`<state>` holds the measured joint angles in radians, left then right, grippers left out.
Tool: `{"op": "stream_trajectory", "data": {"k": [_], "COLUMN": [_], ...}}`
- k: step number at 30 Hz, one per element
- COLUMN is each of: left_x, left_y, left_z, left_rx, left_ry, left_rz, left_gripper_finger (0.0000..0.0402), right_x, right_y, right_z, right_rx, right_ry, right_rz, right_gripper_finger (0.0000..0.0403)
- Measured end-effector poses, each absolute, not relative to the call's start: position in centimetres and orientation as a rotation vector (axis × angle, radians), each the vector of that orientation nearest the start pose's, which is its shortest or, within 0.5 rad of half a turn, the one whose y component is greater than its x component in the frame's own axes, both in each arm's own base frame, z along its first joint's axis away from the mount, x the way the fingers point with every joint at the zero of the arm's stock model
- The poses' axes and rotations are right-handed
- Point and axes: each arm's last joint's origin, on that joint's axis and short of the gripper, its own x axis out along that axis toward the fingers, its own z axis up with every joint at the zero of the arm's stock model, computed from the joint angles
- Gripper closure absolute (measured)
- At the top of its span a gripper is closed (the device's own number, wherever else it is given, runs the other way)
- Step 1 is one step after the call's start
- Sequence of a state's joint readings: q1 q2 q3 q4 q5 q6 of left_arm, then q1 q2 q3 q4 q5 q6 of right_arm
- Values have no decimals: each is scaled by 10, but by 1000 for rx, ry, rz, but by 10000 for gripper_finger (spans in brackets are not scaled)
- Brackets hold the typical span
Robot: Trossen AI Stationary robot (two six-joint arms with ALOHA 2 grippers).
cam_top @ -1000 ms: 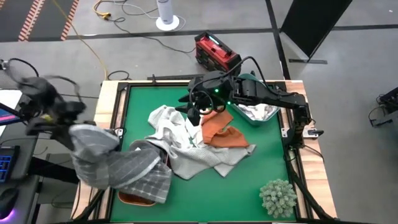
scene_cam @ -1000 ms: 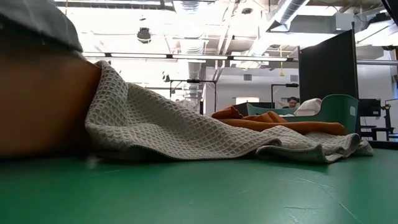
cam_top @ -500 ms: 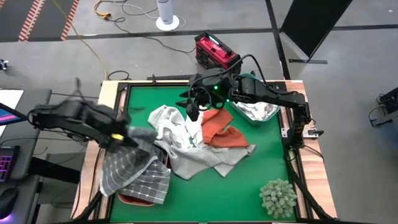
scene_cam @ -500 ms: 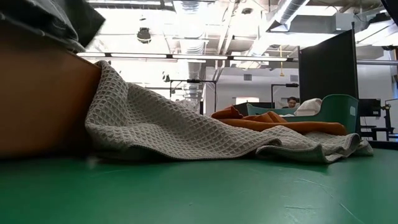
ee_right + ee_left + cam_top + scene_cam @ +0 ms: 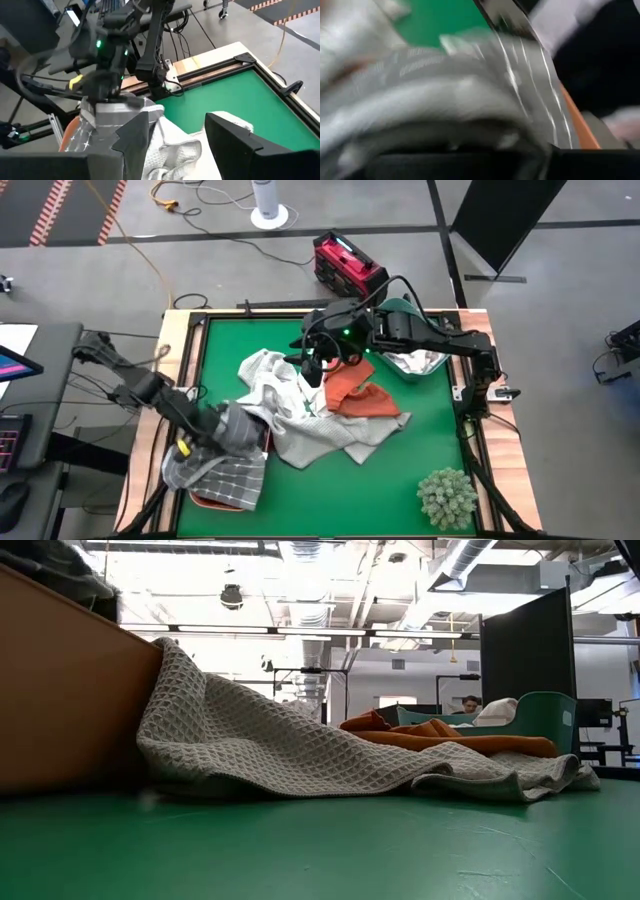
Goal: Sort towels by color in basket
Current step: Put the gray patterned towel into the orange bin
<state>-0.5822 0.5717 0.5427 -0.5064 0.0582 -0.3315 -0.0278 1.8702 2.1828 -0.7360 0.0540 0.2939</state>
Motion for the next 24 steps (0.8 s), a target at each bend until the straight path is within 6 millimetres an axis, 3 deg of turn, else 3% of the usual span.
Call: {"op": "stream_trajectory", "data": {"k": [5,14,20,24], "left_x": [111,144,149,148], "left_y": [-88,-94,-95,-97], "left_z": [214,179,168,185], "left_rx": [-251,-301,-351,-373], "left_ry": [777,923,995,1053], "left_rz": [-535,-158,-74,-141], "left_gripper_finger": [400,388,303,238], "right_x": [400,398,397,397], "right_y": [-18,-43,-49,-47], "right_z": [448,448,448,447], "right_rx": [252,242,245,247], "right_ry": [411,415,413,415], "right_rz": [-149,-205,-220,-215], "right_gripper_finger": [182,182,182,182]}}
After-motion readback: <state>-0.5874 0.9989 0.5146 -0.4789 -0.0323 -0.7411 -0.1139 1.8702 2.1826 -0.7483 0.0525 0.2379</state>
